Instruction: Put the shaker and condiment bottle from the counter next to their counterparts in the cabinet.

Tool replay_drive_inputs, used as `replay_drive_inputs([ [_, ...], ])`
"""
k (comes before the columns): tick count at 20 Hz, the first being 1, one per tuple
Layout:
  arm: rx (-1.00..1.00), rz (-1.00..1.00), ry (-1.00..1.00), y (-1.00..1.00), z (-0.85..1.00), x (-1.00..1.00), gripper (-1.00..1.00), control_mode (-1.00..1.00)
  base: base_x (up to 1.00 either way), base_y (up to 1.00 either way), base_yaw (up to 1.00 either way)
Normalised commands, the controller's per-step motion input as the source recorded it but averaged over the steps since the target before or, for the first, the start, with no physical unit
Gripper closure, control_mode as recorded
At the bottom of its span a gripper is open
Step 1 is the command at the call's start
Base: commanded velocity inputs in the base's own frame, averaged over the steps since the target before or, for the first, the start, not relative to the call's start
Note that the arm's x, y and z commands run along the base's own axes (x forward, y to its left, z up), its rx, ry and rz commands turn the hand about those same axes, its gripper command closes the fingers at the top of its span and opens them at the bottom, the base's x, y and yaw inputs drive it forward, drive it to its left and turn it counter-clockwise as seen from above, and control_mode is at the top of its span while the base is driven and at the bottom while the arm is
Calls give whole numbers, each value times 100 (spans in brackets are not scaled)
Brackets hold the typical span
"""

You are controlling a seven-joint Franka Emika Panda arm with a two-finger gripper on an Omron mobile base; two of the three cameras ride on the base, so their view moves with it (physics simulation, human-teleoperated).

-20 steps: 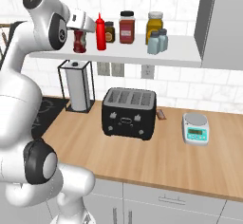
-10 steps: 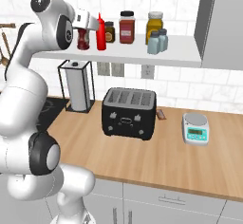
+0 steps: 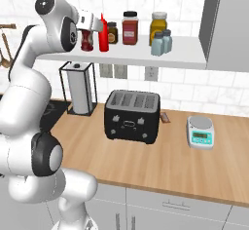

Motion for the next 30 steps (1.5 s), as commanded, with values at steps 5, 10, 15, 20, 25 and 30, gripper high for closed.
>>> replay_drive_inputs([
  [5, 0, 0, 0, 0, -3, 14, 100, -100, 0, 0, 0],
  [10, 0, 0, -1, 0, -3, 14, 100, -100, 0, 0, 0],
  [15, 0, 0, -1, 0, -1, 5, 100, -100, 0, 0, 0],
  [20, 0, 0, -5, 0, -2, 2, 100, -100, 0, 0, 0],
  [25, 0, 0, -6, 0, -13, 0, 100, -100, 0, 0, 0],
  [30, -2, 0, -2, 0, -20, 0, -100, -100, 0, 0, 0],
])
